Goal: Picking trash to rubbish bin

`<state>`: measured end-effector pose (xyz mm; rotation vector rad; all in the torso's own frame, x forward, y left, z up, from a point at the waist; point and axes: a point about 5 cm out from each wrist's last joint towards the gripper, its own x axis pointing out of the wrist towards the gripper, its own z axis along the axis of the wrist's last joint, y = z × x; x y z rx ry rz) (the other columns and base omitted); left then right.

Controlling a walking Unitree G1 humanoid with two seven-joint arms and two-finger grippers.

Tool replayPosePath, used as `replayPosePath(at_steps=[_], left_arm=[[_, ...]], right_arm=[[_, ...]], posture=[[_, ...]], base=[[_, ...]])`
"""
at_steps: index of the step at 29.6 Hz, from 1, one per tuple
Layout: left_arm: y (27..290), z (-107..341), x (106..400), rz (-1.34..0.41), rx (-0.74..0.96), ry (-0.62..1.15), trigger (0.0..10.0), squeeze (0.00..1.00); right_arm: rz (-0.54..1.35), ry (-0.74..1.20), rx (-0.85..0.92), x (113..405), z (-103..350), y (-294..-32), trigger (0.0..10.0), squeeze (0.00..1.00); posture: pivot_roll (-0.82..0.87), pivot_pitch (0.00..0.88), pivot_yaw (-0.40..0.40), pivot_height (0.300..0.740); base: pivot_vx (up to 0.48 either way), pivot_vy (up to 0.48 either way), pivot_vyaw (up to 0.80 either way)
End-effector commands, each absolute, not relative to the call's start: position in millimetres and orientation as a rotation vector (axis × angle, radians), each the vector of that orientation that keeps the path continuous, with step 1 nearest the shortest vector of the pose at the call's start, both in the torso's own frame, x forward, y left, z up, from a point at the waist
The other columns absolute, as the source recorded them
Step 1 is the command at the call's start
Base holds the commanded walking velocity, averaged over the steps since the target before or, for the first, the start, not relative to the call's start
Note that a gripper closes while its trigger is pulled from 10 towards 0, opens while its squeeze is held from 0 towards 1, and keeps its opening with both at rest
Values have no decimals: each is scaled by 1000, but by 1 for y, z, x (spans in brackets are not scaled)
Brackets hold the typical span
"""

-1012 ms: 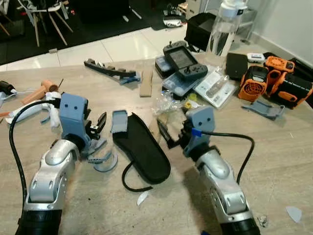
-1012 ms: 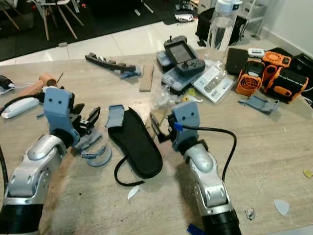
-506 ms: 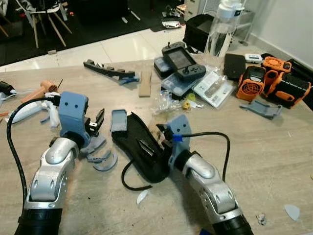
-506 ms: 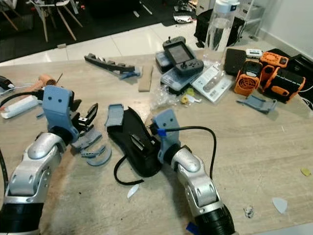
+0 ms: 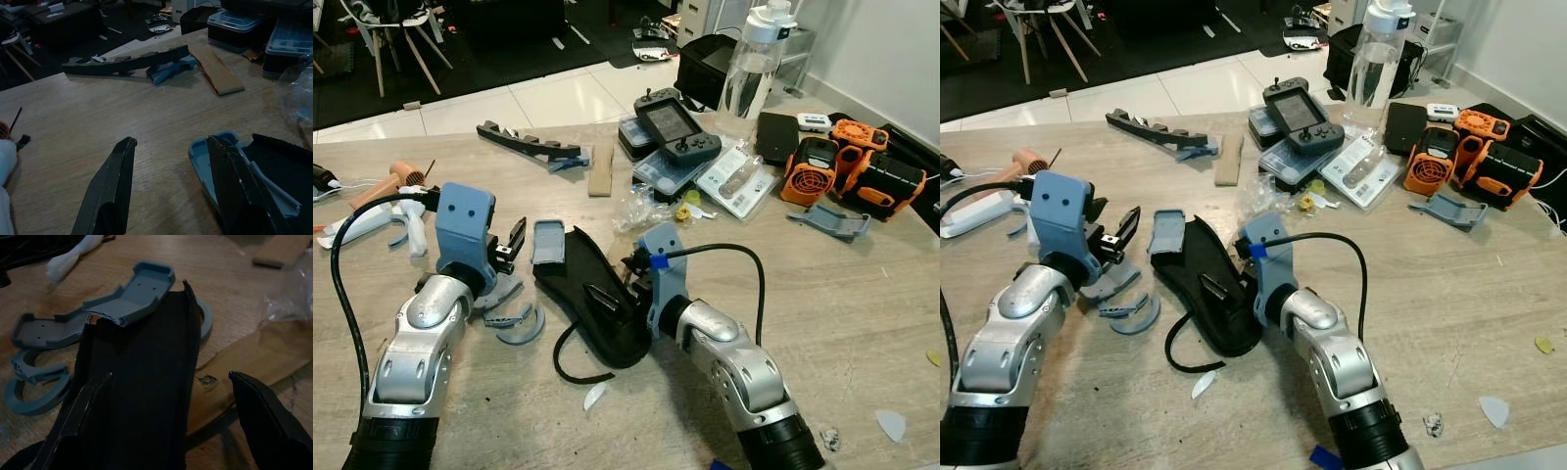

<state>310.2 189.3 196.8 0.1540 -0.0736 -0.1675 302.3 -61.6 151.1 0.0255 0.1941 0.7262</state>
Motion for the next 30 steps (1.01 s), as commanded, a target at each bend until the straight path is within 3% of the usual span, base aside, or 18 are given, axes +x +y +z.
replayPosePath(at_steps=[1, 2, 3, 4, 5, 6, 25, 27, 28, 30], left_arm=[[193, 196, 310, -162, 185, -71, 10000, 0], [193, 196, 310, -164, 191, -73, 10000, 0], [193, 196, 310, -165, 194, -74, 10000, 0], [193, 197, 311, -166, 195, -75, 10000, 0], [193, 197, 311, -166, 195, -75, 10000, 0], [193, 197, 311, -168, 205, -79, 10000, 0], [189, 196, 310, -192, 229, -80, 10000, 0], [190, 198, 311, -189, 231, -85, 10000, 0], [190, 198, 311, -189, 232, -86, 10000, 0], [190, 198, 312, -189, 232, -86, 10000, 0]], right_arm=[[697, 314, 39, 298, 131, -65, 10000, 0], [685, 326, 53, 298, 130, -66, 10000, 0], [670, 333, 67, 299, 130, -68, 4314, 0], [657, 340, 77, 300, 130, -69, 3176, 0], [657, 340, 77, 300, 130, -69, 3176, 0], [648, 361, 86, 301, 128, -70, 0, 0], [612, 435, 159, 299, 126, -74, 0, 0], [683, 271, 223, 301, 152, -67, 0, 0], [691, 232, 238, 301, 159, -66, 941, 200], [691, 215, 246, 301, 163, -66, 941, 200]], posture=[[-8, 188, 49, 740], [-8, 188, 49, 740], [-8, 188, 49, 740], [-7, 188, 48, 740], [-7, 188, 48, 740], [-7, 188, 48, 740], [-5, 185, 49, 740], [-3, 184, 49, 740], [-3, 184, 49, 740], [-3, 184, 49, 740]], base=[[0, 0, 0], [0, 0, 0], [0, 0, 0], [0, 0, 0], [0, 0, 0], [0, 0, 0], [0, 0, 0], [0, 0, 0], [0, 0, 0], [0, 0, 0]])
